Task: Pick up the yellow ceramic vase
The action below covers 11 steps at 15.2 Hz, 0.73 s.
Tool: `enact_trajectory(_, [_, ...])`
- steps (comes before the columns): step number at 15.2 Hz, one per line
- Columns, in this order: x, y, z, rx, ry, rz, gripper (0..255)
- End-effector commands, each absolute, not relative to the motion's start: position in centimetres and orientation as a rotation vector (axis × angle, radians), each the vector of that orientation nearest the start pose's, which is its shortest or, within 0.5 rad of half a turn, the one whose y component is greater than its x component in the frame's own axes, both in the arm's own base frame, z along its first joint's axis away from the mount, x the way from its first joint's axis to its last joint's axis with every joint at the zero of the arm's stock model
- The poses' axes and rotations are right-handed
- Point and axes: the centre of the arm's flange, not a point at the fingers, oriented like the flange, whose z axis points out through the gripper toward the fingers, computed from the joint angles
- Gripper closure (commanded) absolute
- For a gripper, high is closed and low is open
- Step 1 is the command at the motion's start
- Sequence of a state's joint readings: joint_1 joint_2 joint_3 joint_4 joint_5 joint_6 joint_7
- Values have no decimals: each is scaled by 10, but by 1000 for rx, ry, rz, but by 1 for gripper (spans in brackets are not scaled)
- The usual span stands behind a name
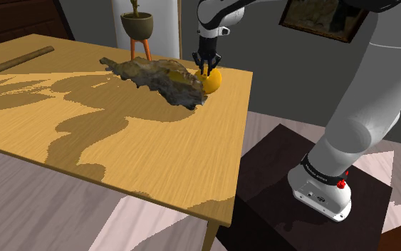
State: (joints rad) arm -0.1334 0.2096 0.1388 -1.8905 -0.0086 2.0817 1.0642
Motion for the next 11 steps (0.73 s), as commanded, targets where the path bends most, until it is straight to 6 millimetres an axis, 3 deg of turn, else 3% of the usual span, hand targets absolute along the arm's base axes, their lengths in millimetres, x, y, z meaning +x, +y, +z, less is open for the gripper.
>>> enact_trajectory(1, [605, 0, 407, -2704, 1579, 38, 255])
enact_trajectory(9, [605, 0, 450, -2704, 1579, 38, 255])
enact_trajectory(11, [605, 0, 450, -2704, 1579, 38, 255])
